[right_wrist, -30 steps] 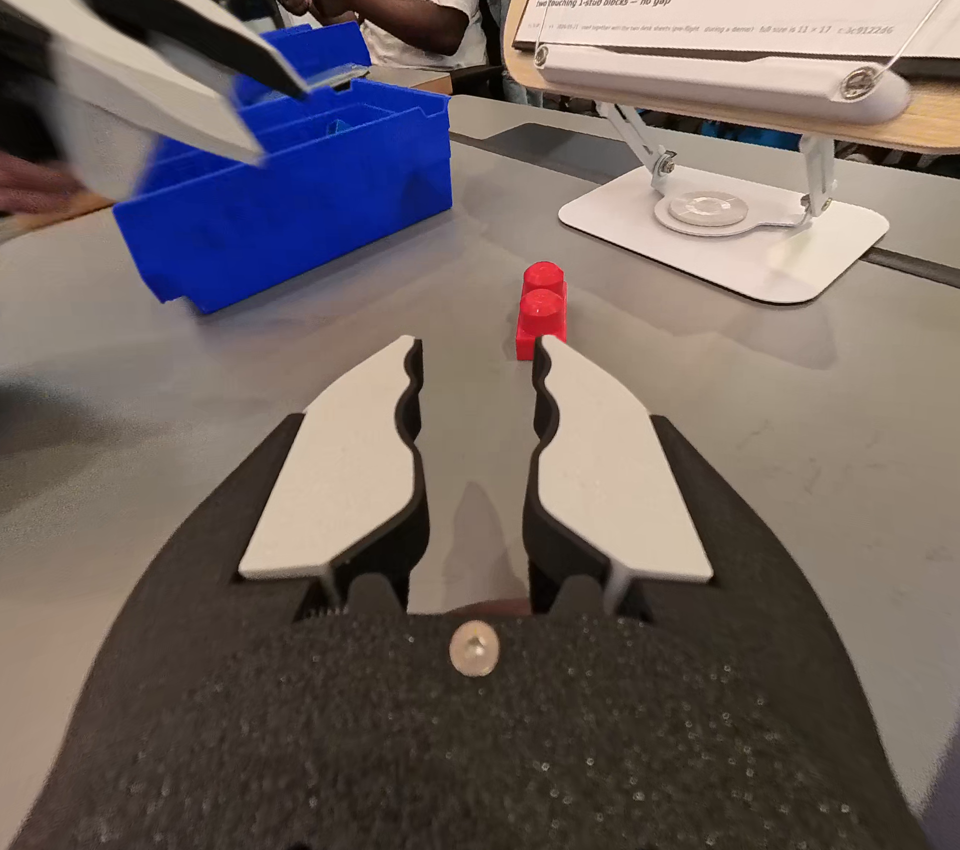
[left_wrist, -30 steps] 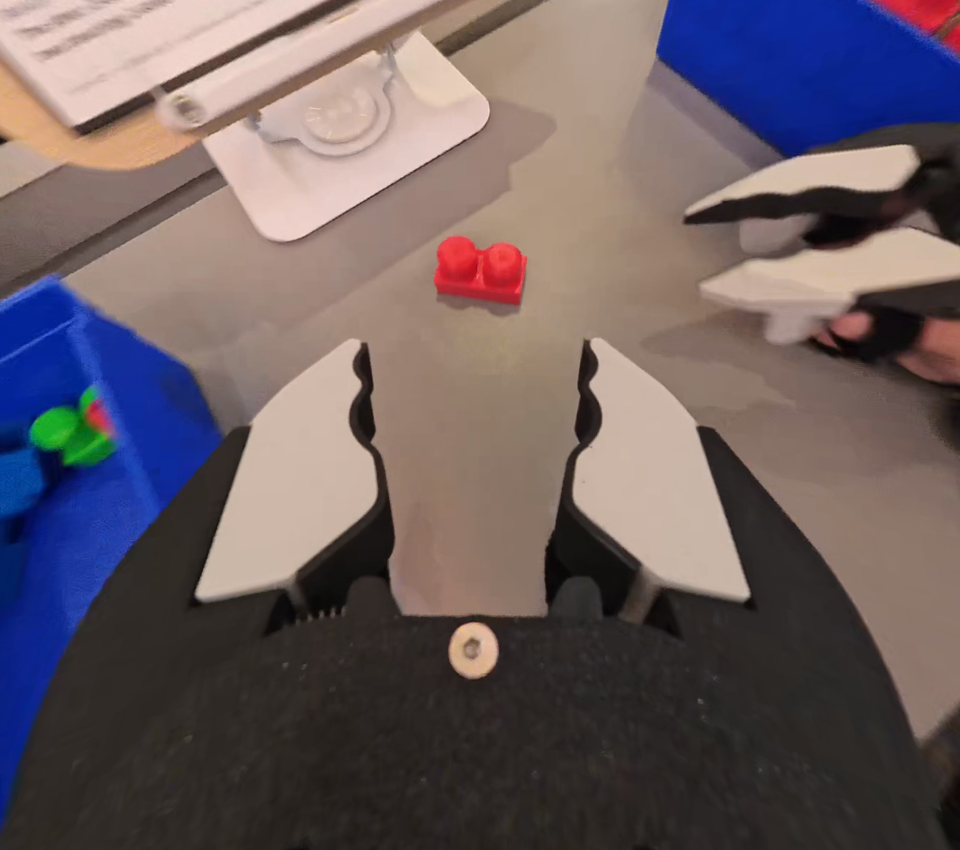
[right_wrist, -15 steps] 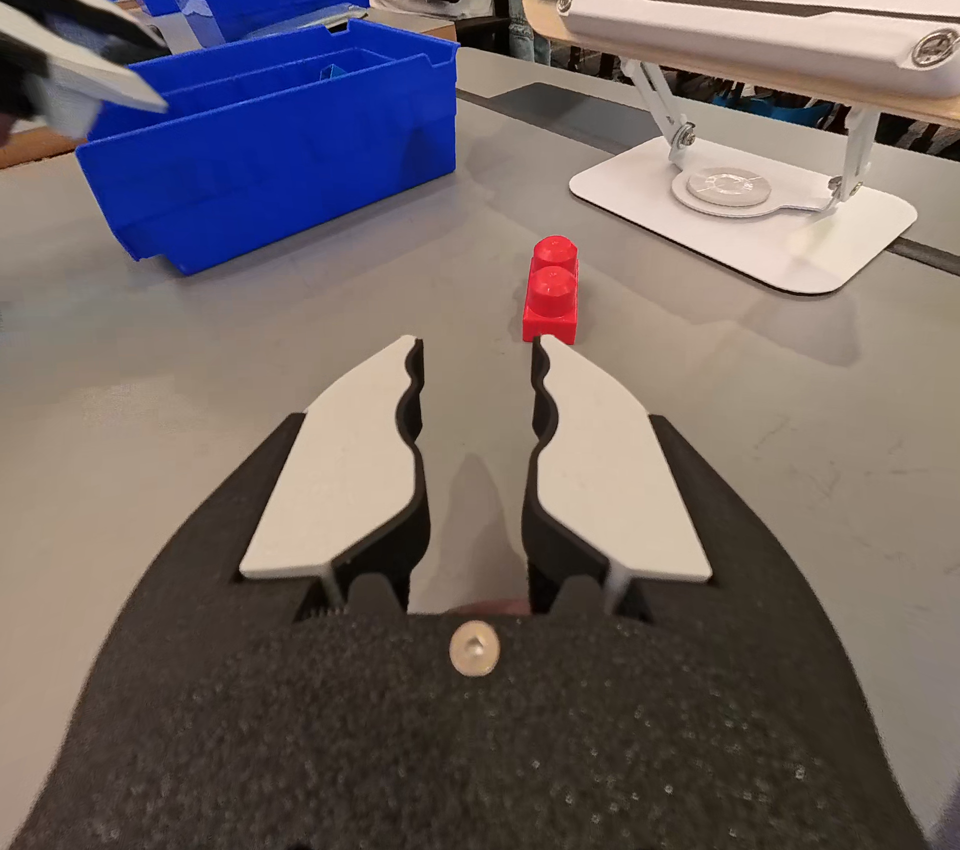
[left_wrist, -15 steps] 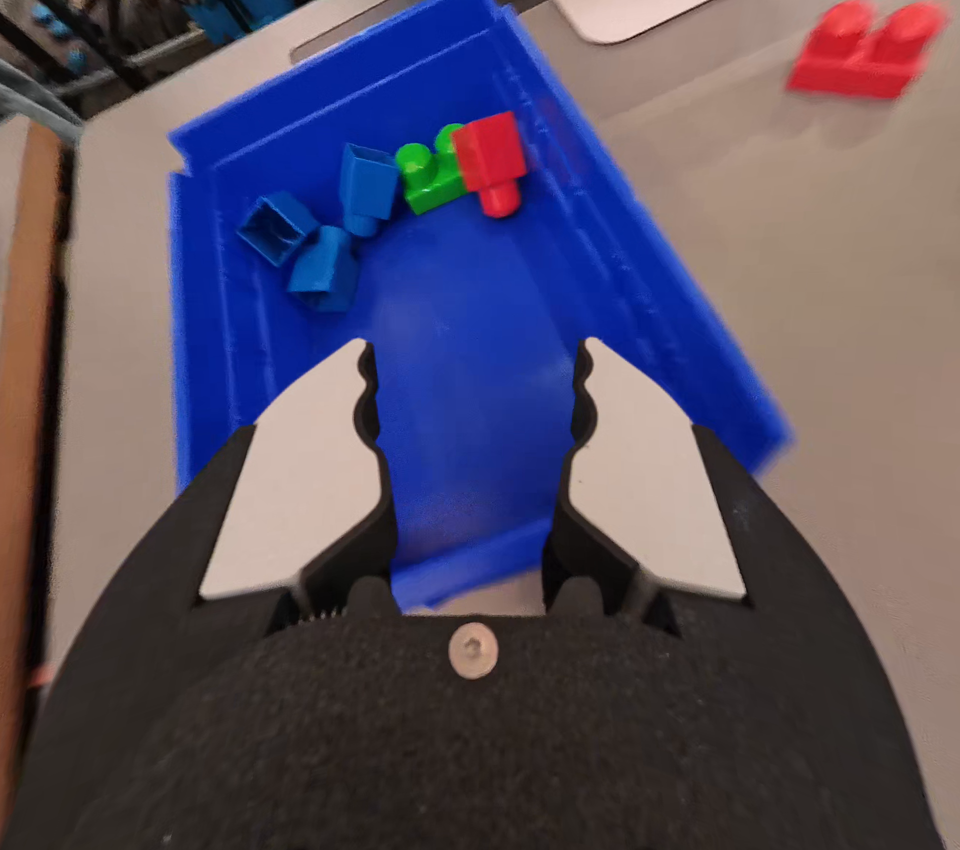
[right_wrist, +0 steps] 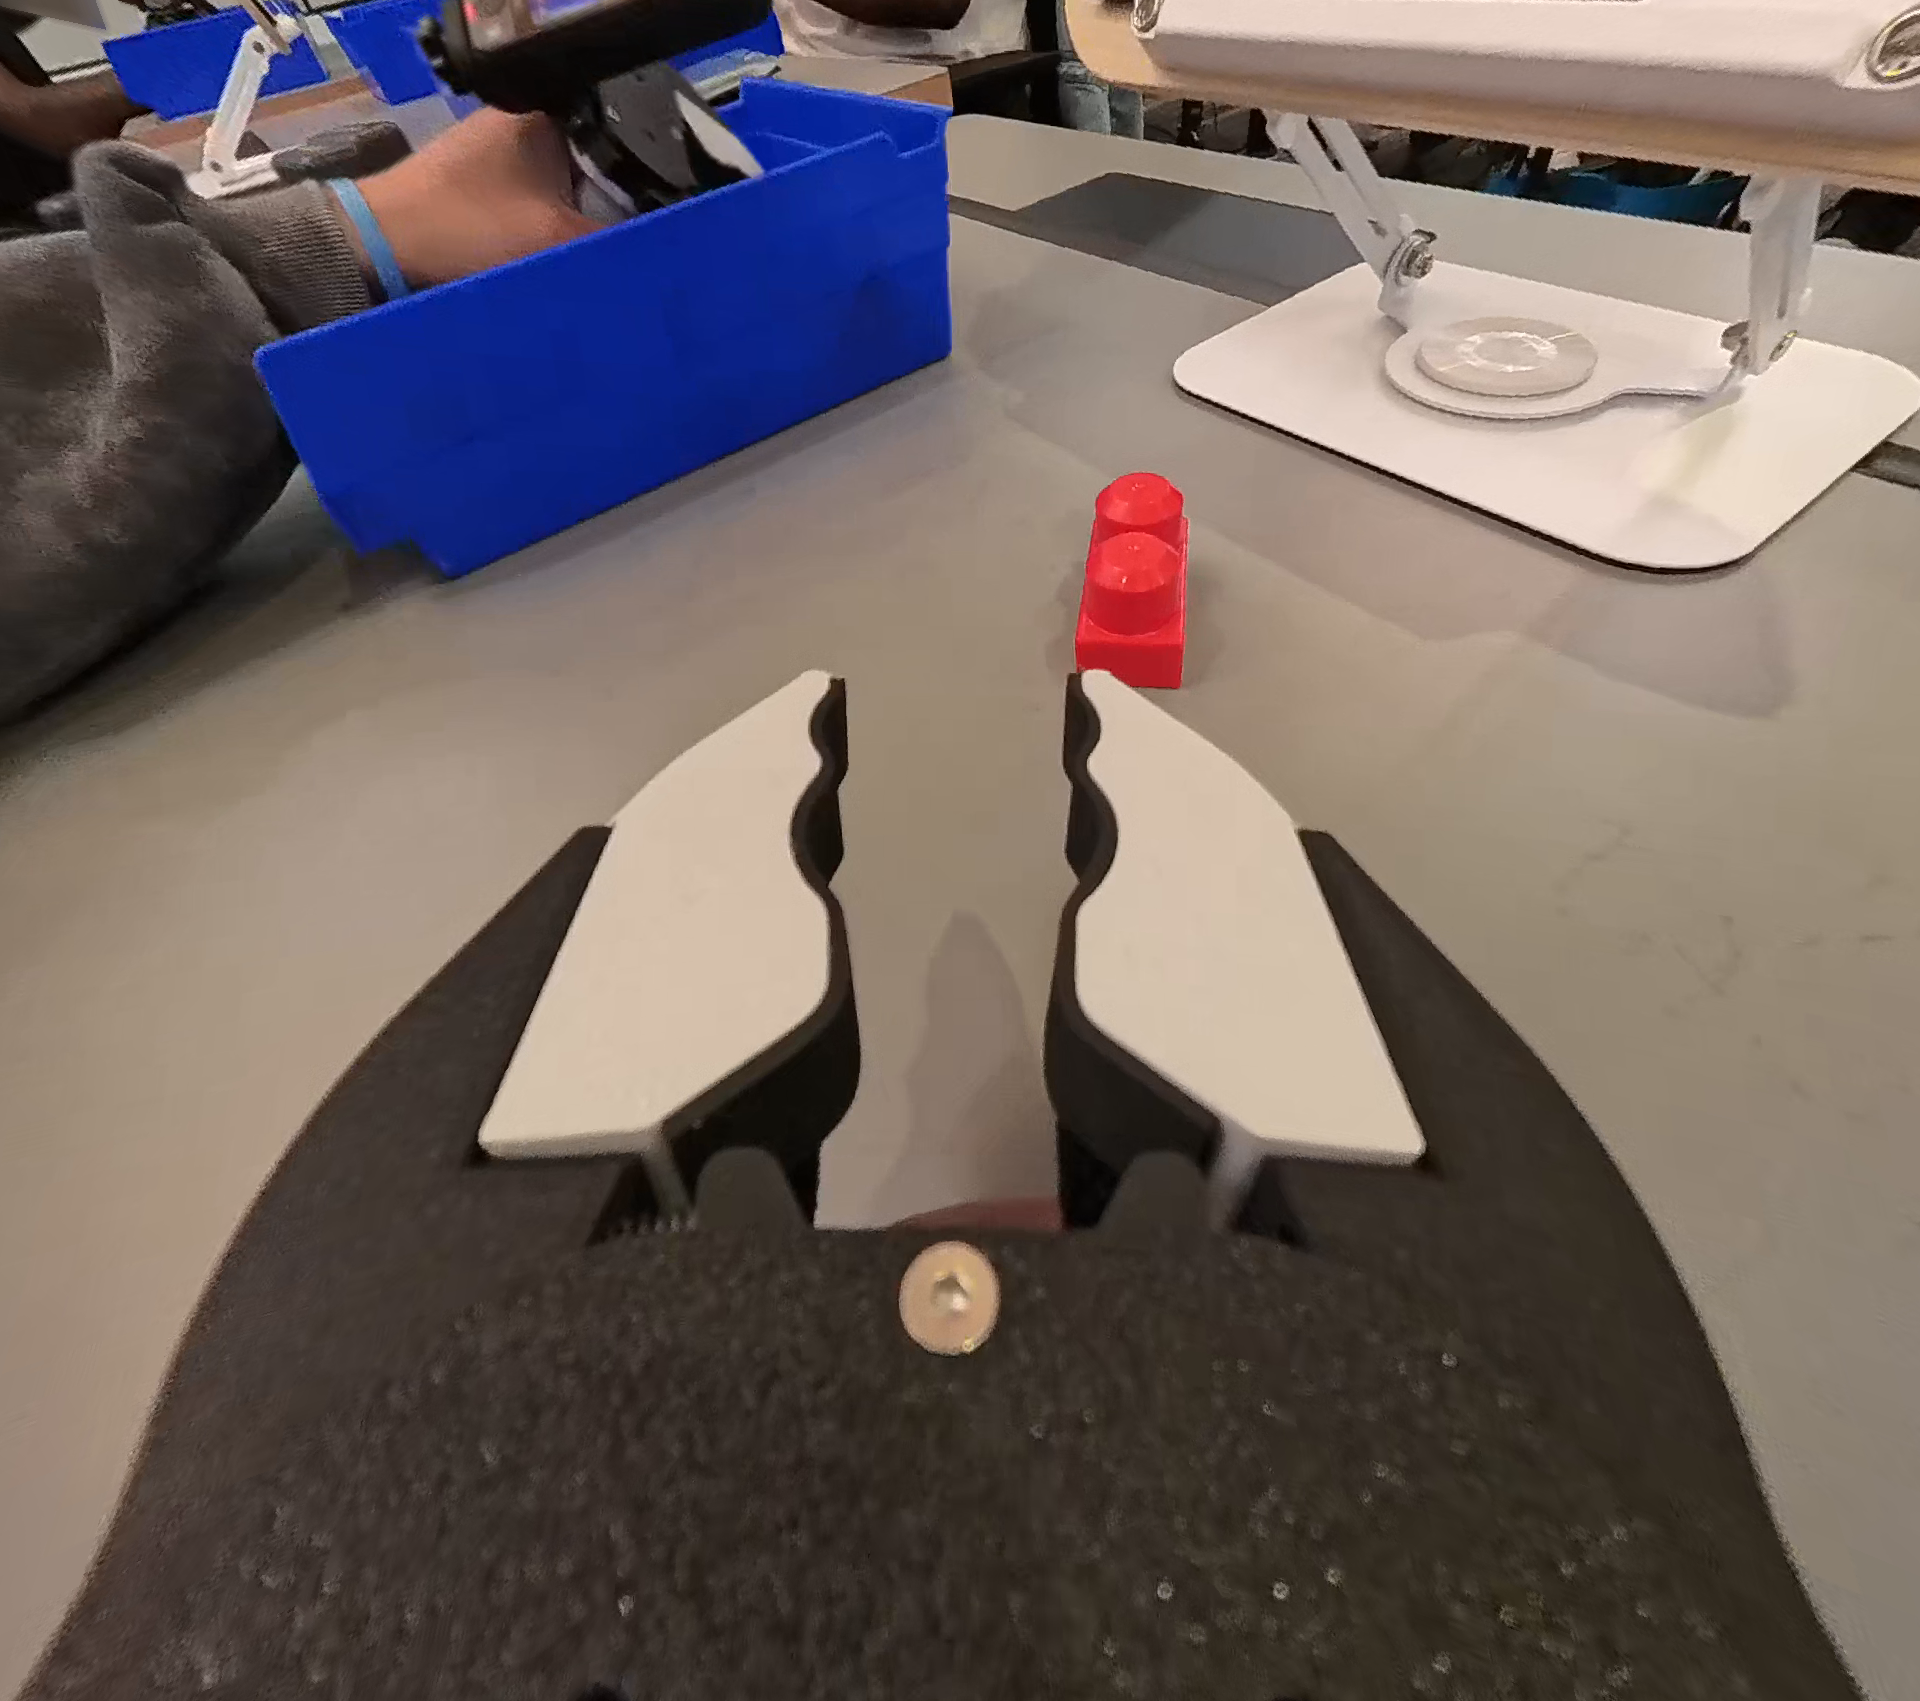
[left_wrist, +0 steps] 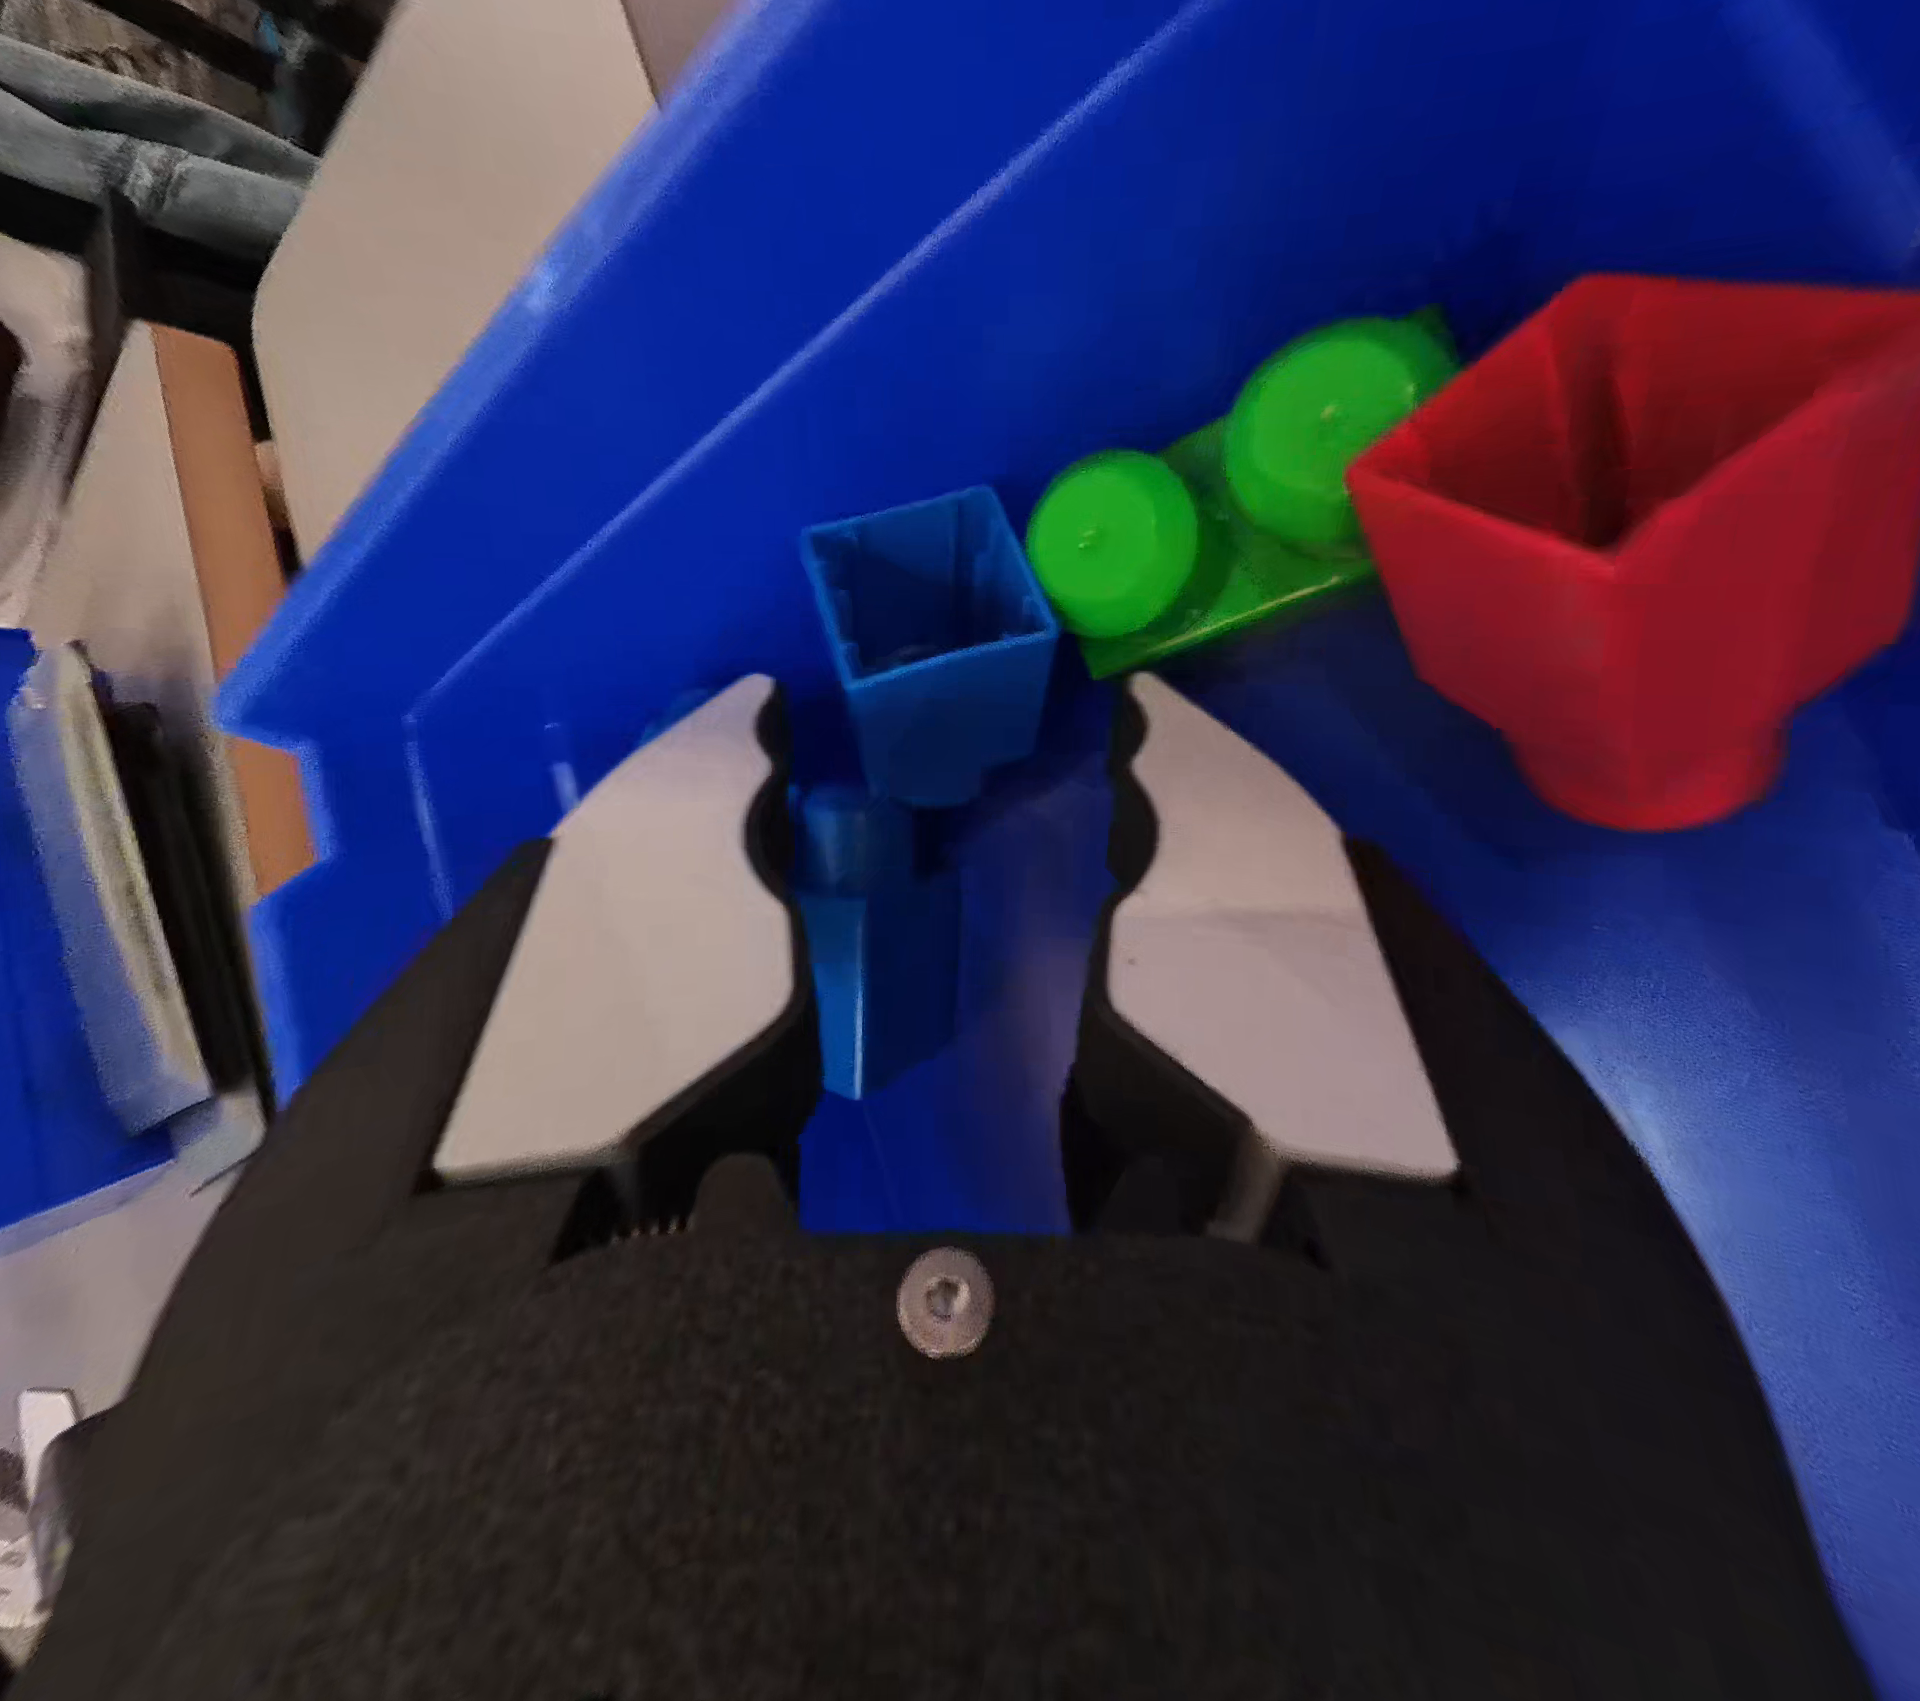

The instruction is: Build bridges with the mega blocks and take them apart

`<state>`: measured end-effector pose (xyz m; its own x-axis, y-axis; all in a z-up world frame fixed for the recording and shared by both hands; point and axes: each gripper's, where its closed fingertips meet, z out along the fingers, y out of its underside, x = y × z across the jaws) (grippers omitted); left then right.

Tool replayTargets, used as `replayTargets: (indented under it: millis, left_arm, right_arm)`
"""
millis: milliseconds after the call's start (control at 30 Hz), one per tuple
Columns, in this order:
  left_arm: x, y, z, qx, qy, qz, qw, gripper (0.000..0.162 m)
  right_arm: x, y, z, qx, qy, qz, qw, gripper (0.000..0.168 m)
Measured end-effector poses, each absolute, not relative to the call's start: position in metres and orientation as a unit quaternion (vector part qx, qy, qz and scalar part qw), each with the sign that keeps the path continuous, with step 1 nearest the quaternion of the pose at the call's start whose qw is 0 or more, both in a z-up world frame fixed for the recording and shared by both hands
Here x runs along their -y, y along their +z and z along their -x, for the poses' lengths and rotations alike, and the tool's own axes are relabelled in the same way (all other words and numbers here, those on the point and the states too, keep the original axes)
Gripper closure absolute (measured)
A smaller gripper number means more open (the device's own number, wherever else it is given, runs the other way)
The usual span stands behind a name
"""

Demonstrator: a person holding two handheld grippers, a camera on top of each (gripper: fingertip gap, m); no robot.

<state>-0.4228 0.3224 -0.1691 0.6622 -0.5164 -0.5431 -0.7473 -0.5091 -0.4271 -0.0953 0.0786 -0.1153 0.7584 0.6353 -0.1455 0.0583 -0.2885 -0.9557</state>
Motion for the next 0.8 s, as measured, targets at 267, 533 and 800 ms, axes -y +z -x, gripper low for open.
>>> replayTargets:
  millis: [267, 533, 800]
  left_arm:
    - [-0.29, -0.131, 0.416, -0.35, 0.093, 0.842, 0.401, 0.125]
    - [-0.139, 0.001, 0.336, -0.335, -0.223, 0.747, 0.529, 0.126]
    - [-0.044, -0.081, 0.232, -0.418, -0.309, 0.797, 0.307, 0.126]
  right_arm:
    - [-0.076, -0.115, 0.1, 0.236, 0.264, 0.758, 0.548, 0.13]
    - [-0.079, -0.117, 0.1, 0.234, 0.261, 0.761, 0.547, 0.13]
    - [-0.082, -0.112, 0.089, 0.208, 0.269, 0.757, 0.558, 0.131]
